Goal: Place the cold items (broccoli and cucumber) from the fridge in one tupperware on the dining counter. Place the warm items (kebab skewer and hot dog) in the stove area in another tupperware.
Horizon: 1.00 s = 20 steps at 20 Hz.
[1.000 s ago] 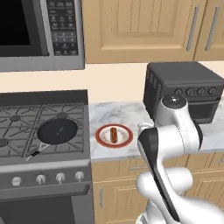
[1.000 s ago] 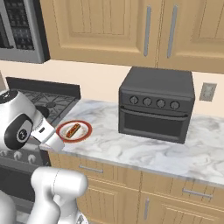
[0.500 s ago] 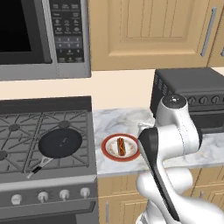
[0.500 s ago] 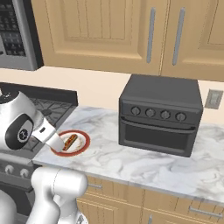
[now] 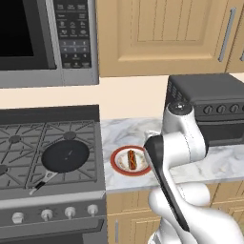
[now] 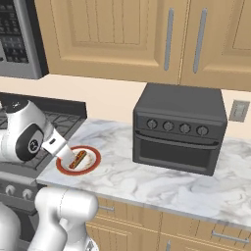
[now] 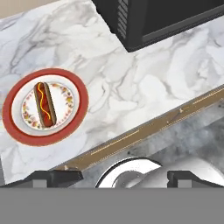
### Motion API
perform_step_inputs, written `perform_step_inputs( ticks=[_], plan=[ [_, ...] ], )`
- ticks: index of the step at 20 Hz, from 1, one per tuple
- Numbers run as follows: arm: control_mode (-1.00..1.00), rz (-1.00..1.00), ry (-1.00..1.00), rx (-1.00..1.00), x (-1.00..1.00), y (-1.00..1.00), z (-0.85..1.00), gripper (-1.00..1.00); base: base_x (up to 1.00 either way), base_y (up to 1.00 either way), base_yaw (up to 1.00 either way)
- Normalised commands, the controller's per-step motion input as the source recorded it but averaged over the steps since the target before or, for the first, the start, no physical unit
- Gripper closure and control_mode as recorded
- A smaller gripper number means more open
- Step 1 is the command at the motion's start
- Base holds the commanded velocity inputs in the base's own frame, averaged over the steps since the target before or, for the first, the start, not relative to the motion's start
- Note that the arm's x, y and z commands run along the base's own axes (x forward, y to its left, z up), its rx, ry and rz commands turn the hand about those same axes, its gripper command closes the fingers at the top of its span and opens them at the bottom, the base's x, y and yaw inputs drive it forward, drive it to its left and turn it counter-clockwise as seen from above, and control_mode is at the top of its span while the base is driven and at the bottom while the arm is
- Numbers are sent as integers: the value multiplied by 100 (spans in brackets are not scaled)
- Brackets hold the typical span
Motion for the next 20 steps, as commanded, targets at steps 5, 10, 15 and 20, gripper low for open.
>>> perform_step_inputs(
  ticks=[5,10,15,20],
  plan=[
    [-100,33,11,0,39,0,-41,-100,0,0,0],
    [-100,29,18,0,3,17,-41,-100,0,0,0],
    [-100,8,7,0,33,32,-22,-100,0,0,0],
    [-100,0,0,0,63,18,-12,-100,0,0,0]
  ],
)
